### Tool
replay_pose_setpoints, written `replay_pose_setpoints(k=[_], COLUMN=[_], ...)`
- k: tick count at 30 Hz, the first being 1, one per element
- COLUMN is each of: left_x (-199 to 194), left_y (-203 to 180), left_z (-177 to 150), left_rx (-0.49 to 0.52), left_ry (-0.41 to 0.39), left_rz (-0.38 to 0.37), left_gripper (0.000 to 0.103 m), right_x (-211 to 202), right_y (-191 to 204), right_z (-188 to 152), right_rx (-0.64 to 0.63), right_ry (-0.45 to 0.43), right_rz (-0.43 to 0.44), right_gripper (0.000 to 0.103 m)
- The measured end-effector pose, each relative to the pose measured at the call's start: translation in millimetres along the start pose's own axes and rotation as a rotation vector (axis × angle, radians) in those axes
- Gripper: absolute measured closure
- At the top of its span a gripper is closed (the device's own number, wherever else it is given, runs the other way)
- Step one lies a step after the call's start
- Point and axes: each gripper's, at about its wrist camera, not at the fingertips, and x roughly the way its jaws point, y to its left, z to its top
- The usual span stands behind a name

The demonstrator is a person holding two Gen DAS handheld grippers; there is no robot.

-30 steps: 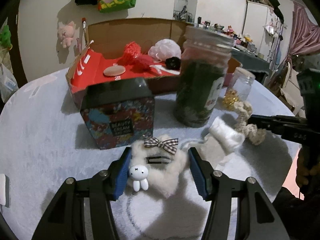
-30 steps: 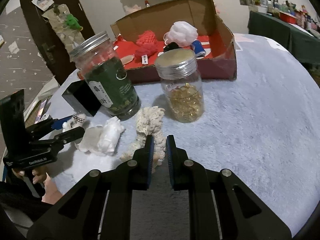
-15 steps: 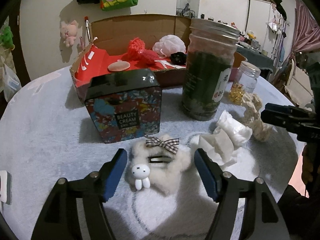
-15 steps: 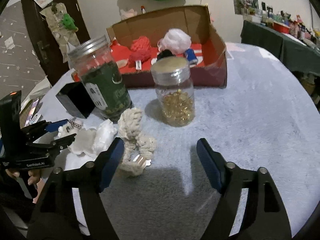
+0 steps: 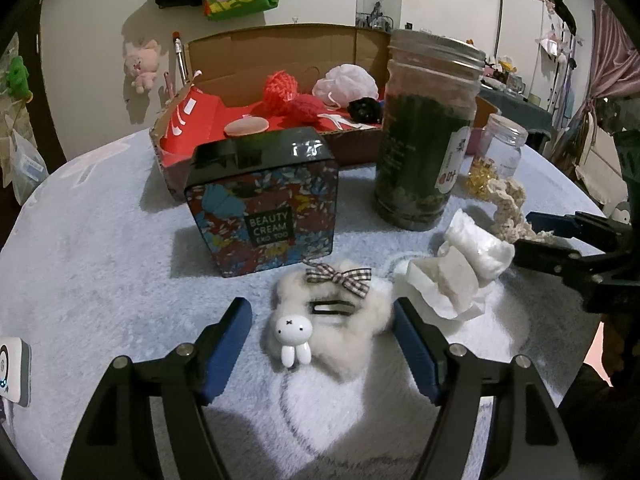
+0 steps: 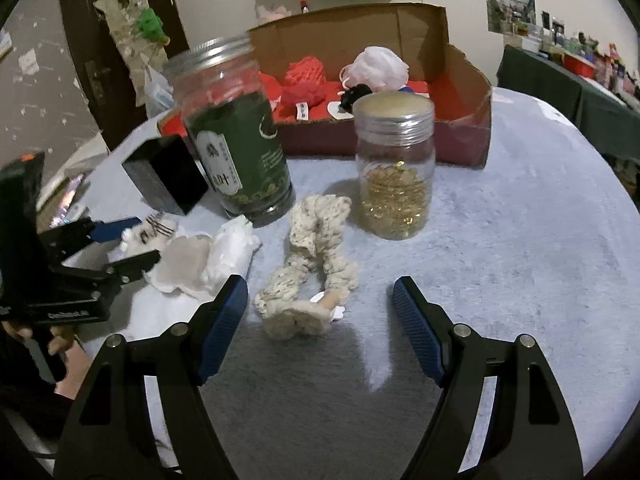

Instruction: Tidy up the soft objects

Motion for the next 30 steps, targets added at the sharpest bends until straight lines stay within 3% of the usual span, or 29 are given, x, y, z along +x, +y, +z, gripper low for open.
replay_pose_setpoints(k=[4, 7, 9, 10, 12, 13, 22, 30], left_x=[1.0, 2.9, 3.7, 3.3, 1.8, 0.8, -18.5, -14.9], left_y=[-1.8, -2.7, -3.9, -4.9, -7.3, -8.6, -19.1, -21.5], left_z=[2.1, 2.4, 3.3, 3.4, 3.7, 4.2, 20.3, 28.9], left_rx=[0.004, 0.013, 0.018, 0.022, 0.025, 0.029, 0.053, 0.054], left_ry=[0.001, -0.003, -0.007, -0.010, -0.014, -0.016, -0.077, -0.078], left_rz=[0.003, 0.008, 0.005, -0.005, -0.010, -0.010, -0.074, -0.072], left_gripper=[0.028, 0.029, 0.034, 0.042, 0.045, 0.045, 0.045, 0.045], right_x=[0.1, 1.4, 4.3, 5.3, 3.7, 3.2, -15.1, -15.5], right_y=[-1.1, -4.6, -3.8, -3.3, -1.2, -1.3, 6.8, 10.3], right_z=[1.0, 2.6, 2.8, 2.8, 1.9, 2.0, 7.0, 12.5], right_rx=[-0.017, -0.003, -0.006, -0.006, -0.012, -0.010, -0.025, -0.039], right_ry=[-0.024, -0.023, -0.019, -0.018, -0.037, -0.035, -0.071, -0.069], right_rz=[-0.088, -0.070, -0.047, -0.032, -0.010, 0.012, 0.087, 0.098], right_gripper=[0.027, 0.027, 0.028, 0.030, 0.051, 0.070, 0.074, 0.074])
